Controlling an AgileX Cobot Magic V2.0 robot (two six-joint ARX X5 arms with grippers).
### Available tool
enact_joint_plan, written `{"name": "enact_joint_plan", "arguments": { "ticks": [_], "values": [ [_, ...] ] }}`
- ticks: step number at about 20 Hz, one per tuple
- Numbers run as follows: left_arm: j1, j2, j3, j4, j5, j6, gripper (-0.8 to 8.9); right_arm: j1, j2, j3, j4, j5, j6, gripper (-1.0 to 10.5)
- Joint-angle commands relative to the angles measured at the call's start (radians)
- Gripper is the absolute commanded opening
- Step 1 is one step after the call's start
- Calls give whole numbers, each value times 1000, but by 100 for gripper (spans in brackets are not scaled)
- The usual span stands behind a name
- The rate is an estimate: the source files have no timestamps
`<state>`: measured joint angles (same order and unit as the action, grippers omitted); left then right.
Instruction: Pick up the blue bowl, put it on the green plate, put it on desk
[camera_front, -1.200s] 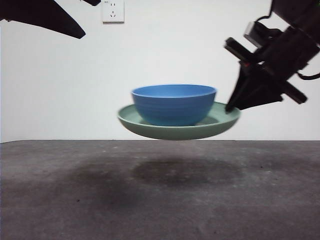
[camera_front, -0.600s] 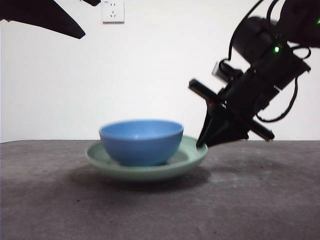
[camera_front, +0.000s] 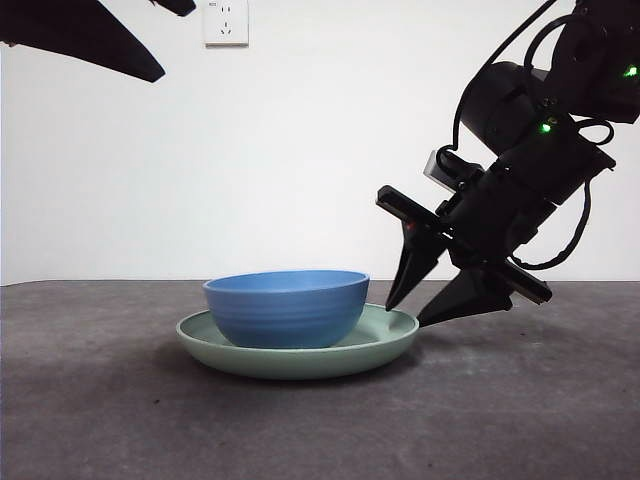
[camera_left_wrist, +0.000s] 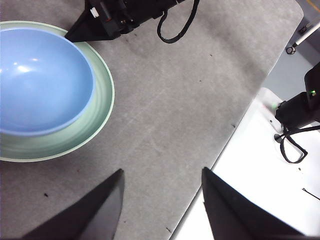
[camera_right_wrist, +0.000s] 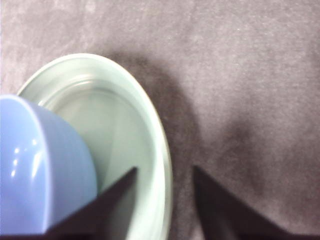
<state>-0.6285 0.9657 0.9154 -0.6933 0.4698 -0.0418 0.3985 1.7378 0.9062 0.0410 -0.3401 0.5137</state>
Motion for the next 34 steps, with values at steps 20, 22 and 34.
{"name": "enact_joint_plan", "arguments": {
  "ticks": [20,22,34],
  "values": [
    [-6,5,8,6,1,4,249,21,-740,18,-623,-84,-344,223],
    [-6,5,8,6,1,4,249,28,-779,18,-687,-101,-356,223],
    [-6,5,8,6,1,4,249,87,-896,18,-938,-183,-427,223]
  ]
}}
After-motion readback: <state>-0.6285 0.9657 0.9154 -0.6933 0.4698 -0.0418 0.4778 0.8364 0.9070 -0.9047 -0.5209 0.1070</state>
